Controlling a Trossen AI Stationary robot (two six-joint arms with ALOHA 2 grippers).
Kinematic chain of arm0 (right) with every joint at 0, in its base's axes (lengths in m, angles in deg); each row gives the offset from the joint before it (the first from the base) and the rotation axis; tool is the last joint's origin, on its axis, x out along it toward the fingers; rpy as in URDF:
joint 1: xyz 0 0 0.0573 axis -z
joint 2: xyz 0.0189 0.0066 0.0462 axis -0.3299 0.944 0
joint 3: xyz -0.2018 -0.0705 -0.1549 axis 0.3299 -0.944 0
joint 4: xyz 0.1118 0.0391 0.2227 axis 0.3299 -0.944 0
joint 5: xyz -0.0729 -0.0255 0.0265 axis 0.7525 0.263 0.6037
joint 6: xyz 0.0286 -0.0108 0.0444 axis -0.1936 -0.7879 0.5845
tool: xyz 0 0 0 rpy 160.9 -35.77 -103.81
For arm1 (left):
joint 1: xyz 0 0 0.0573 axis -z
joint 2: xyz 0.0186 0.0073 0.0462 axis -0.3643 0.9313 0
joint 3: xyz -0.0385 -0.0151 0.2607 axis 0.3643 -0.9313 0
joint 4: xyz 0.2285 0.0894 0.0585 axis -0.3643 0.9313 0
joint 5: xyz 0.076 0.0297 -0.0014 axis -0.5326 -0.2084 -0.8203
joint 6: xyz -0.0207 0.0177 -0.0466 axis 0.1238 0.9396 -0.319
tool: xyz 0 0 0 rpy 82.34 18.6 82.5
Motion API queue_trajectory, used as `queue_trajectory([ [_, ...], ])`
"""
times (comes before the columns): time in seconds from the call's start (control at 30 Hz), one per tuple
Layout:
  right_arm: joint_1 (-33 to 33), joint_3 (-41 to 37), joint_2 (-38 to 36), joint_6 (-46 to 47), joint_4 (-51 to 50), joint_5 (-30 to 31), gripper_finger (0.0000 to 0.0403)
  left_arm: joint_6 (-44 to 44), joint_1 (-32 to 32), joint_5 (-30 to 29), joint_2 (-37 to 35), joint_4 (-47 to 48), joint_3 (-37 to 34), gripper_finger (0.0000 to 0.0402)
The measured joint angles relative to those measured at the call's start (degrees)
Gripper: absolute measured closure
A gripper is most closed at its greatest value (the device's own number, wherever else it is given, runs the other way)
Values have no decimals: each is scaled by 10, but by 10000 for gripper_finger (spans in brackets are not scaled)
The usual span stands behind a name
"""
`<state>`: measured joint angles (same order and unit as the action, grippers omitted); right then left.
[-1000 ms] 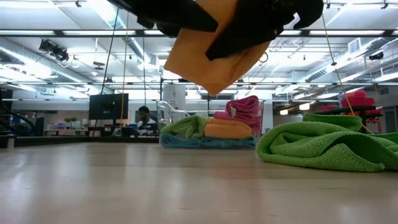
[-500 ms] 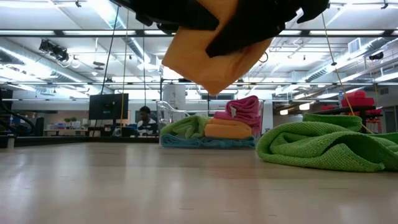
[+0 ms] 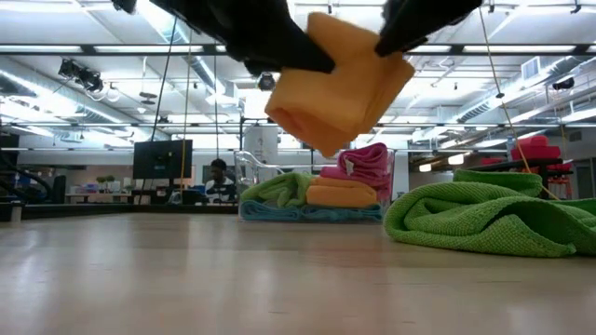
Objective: Fold microfiber towels
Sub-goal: Put the folded yellow microfiber cloth into the transparent bin
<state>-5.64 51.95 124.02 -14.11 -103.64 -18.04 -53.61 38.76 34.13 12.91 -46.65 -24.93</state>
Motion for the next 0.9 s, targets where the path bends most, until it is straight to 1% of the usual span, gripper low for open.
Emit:
queue_trajectory([
  [0.17,0,0,-41,79,-91,5,139,0,-60,45,-1,-8,0,357],
  [0.27,-5,0,-49,113,-119,17,141,0,-93,67,-10,-5,0,357],
  [0.43,-9,0,-50,117,-122,46,141,8,-143,86,-47,8,0,352],
  [0.53,-12,-2,-50,117,-120,82,142,16,-175,111,-69,24,-3,358],
  [0.6,-12,-7,-50,115,-114,101,142,16,-199,123,-82,12,-23,358],
  [0.67,-12,-14,-50,118,-111,104,142,5,-225,138,-86,-15,-49,357],
  [0.73,-12,-21,-50,125,-109,106,142,-8,-254,164,-93,-32,-79,352],
  [0.8,-12,-24,-49,132,-109,106,142,-29,-285,198,-93,-68,-94,350],
  [0.9,-12,-24,-49,133,-99,107,142,-62,-330,251,-91,-64,-97,353],
])
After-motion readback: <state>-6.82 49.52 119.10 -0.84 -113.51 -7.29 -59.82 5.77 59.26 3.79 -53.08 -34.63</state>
